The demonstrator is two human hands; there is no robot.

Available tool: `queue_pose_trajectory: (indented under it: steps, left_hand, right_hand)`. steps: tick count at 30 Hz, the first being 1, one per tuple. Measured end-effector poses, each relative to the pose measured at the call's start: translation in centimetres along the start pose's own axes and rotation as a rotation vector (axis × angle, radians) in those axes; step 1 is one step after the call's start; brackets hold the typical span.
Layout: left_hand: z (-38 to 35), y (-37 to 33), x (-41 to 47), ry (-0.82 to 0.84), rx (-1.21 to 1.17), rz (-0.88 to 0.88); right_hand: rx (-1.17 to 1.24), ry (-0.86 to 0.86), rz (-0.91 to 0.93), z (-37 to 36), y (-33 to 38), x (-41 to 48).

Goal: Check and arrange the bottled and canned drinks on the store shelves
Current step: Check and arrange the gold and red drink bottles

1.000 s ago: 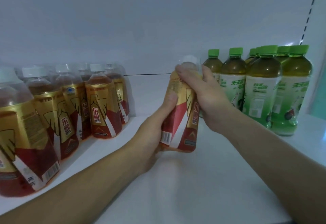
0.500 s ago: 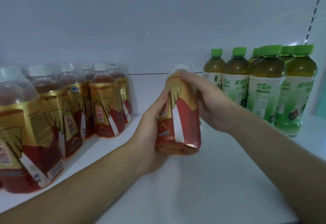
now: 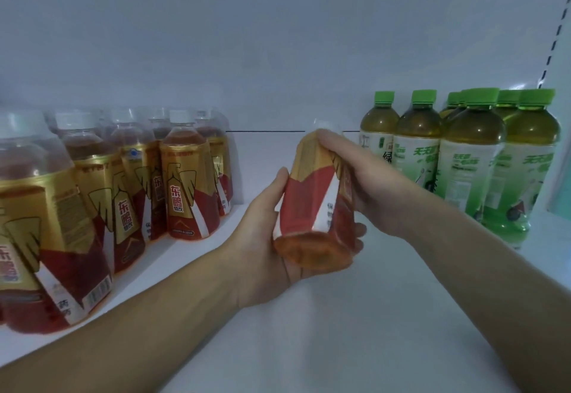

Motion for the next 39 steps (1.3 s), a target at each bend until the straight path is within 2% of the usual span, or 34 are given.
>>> queue_pose_trajectory:
  steps: [3,5,8,10,12,14,16,20,23,25,27,29,32,36,37,39]
  left_hand:
    - [0.1,-0.4,-0.4,0.285,-0.132,0.042]
    - [0.0,-0.7,-0.4,0.394,-0.172,0.006]
    - [0.6,-0.9,0.0,0.431,-0.184,-0.028]
    - [0.8,-0.7,0.2,0.407,-0.162,-0.026]
    - [0.4,-0.6,0.2,0.282,0.074,-0.038]
    - [-0.1,-0.5,0.0,0.063,0.454,-0.113]
    - [-0.5,-0.5,-0.3,-0.061,0.681,-0.235]
    - [1.0,-0.2,0.4,-0.297,0.799,-0.431]
    - [2.0,0.2,1.0,-0.313,0.876,-0.523]
    - [2.3,0.4,1.1,-0.302,0.857,-0.540]
    - [1.9,0.3,0.8,-0.283,0.801,-0.547]
    - [1.7,0.2,0.8,-0.261,0.747,-0.511]
    - [1.6,0.0,1.1,-0.209,0.610,-0.463]
    - [1.1,0.2,0.9,0.037,0.416,-0.333]
    - [1.0,0.3,0.8,0.073,0.367,-0.298]
    - [0.7,0.4,0.6,0.045,0.311,-0.258]
  right_hand:
    - [0.158,0.090,-0.121,0.6,-0.3,-0.1]
    - [0.290,0.131,-0.134,1.1,-0.6,0.3]
    - [0.392,0.117,-0.139,1.5,-0.9,0.6]
    - [0.372,0.137,-0.122,1.3,-0.9,0.5]
    - [0.291,0.074,-0.085,0.6,-0.4,0.1]
    - [0.225,-0.067,0.046,0.2,0.1,-0.1]
    - [0.141,-0.119,0.286,-0.6,0.7,-0.6]
    - [-0.216,-0.009,0.748,-1.6,0.5,-1.8]
    - [-0.493,0.044,1.044,-1.6,-0.2,-2.0]
    - [-0.515,0.038,1.096,-1.5,-0.5,-1.8]
    - [-0.450,0.004,1.035,-1.6,-0.3,-1.6]
    - [-0.339,-0.071,0.861,-1.6,0.3,-1.7]
    - [-0.010,-0.143,0.576,-0.8,1.3,-1.3]
    - [0.233,0.061,0.160,-0.4,1.7,-1.4]
    - [0.276,0.091,0.122,-0.5,1.6,-1.5]
    - [0.274,0.070,0.141,-0.9,1.6,-1.6]
Point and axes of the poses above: each hand's wrist, its own x-axis towards the middle knuckle, its own z-axis out of the back of the hand, y = z × x, the point moved 1 cm from there along x, towards the middle knuckle, and after that the axes turned 10 degrees about x, right-handed, at the moved point
